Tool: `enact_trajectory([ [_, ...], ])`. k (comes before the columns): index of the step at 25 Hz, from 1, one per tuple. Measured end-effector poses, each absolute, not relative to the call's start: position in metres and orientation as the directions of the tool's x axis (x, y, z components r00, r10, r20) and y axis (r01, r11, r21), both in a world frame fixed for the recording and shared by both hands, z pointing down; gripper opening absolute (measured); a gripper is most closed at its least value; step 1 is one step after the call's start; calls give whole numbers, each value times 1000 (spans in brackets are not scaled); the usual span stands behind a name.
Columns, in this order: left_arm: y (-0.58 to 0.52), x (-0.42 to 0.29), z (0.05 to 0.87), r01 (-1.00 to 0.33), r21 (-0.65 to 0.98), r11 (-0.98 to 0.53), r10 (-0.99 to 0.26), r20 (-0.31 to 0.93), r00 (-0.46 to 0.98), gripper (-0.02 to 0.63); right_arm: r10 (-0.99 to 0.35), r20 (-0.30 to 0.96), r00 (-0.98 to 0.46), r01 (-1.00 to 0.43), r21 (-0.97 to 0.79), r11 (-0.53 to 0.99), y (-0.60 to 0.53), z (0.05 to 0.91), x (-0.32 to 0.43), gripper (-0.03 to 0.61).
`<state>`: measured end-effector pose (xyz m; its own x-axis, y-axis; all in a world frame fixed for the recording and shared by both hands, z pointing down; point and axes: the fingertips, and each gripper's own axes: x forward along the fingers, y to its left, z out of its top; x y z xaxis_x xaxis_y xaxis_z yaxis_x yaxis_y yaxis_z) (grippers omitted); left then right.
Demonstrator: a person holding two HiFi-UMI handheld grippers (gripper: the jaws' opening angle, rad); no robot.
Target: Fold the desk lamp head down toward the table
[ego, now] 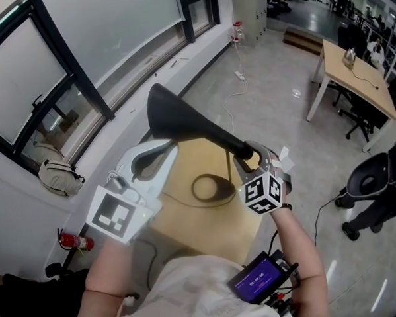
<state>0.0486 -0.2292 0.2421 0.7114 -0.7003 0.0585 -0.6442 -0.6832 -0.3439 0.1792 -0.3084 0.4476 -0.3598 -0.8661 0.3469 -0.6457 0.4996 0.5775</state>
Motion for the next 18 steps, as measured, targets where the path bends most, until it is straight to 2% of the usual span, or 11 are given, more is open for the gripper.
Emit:
enact_trajectory([
  [7,-262,26,202,-695,-407,-593,-750,-35,660,14,-866,348,-359,-651,572,499,-307,448,179,212],
  [12,-282,10,204,-773,-353,-528,-809,-69,584,73,-870,343,-354,-652,577,492,-300,449,181,212],
  [18,-308,7,215,-780,-321,-537,-816,-39,577,126,-871,339,-356,-652,578,491,-300,449,180,212],
])
